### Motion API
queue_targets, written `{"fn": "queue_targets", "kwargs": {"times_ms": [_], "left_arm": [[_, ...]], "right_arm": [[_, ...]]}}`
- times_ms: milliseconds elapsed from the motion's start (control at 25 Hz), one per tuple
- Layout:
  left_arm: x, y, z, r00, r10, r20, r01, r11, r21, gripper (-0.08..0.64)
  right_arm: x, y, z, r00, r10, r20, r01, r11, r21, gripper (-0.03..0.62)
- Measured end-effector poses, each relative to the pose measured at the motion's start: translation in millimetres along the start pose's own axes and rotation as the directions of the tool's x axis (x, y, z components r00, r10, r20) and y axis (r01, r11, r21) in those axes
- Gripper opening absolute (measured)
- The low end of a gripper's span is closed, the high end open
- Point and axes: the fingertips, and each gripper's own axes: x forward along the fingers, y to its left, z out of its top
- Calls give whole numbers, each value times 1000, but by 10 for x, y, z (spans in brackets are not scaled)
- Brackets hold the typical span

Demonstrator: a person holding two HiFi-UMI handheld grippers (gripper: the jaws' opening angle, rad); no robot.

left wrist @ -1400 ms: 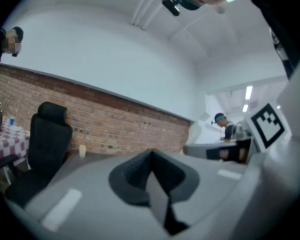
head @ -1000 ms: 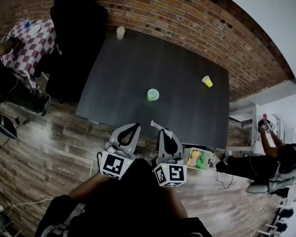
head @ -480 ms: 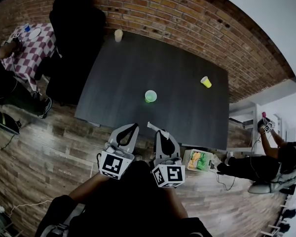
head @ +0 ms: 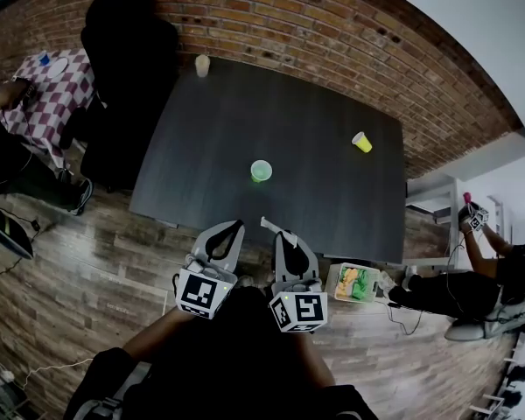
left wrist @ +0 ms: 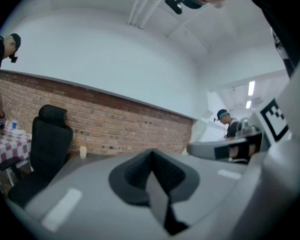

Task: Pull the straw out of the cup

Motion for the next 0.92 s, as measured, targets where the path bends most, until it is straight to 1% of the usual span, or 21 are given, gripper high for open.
{"fn": "queue_targets", "kwargs": {"times_ms": [440, 920], "left_arm": [[74, -56, -11, 1000, -3, -14, 3, 1000, 5, 5], [187, -149, -35, 1000, -3, -14, 3, 1000, 6, 5]], "right_arm": [[17, -65, 46, 1000, 21, 21, -22, 1000, 16, 40], [24, -211, 20, 1000, 19, 18, -19, 1000, 18, 40]]}}
